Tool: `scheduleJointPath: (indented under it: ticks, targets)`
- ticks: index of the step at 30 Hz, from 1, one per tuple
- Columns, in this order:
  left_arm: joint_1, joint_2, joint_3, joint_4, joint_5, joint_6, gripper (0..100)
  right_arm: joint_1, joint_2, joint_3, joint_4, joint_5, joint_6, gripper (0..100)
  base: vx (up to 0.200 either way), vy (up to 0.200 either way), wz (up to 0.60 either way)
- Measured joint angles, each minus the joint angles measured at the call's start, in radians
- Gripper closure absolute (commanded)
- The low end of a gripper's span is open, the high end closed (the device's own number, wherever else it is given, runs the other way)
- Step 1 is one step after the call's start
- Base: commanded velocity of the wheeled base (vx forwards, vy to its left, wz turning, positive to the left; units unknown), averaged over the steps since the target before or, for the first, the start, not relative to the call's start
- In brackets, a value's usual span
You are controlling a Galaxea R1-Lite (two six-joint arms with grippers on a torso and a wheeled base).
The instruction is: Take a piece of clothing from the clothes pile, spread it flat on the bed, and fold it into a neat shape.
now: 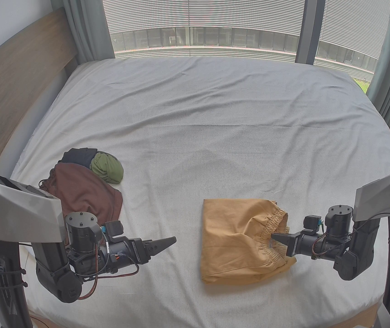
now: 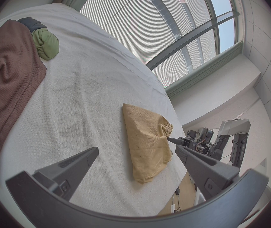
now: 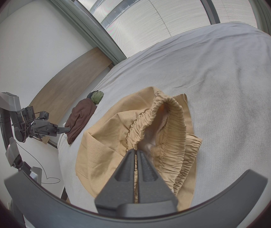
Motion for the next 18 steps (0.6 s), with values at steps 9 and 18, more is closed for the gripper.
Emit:
scheduleJointPath:
  ticks: [9, 18]
  targets:
    - [-0.001, 0.000, 0.000, 0.000, 0.000, 0.000, 0, -0.014, -0.009, -0.001, 0.000, 0.011, -0.003, 100, 0.000, 0.000, 0.00]
    - [-0.001, 0.000, -0.001, 0.000, 0.000, 0.000, 0, -0.016, -0.007, -0.008, 0.000, 0.011, -0.002, 0, 0.000, 0.000, 0.00]
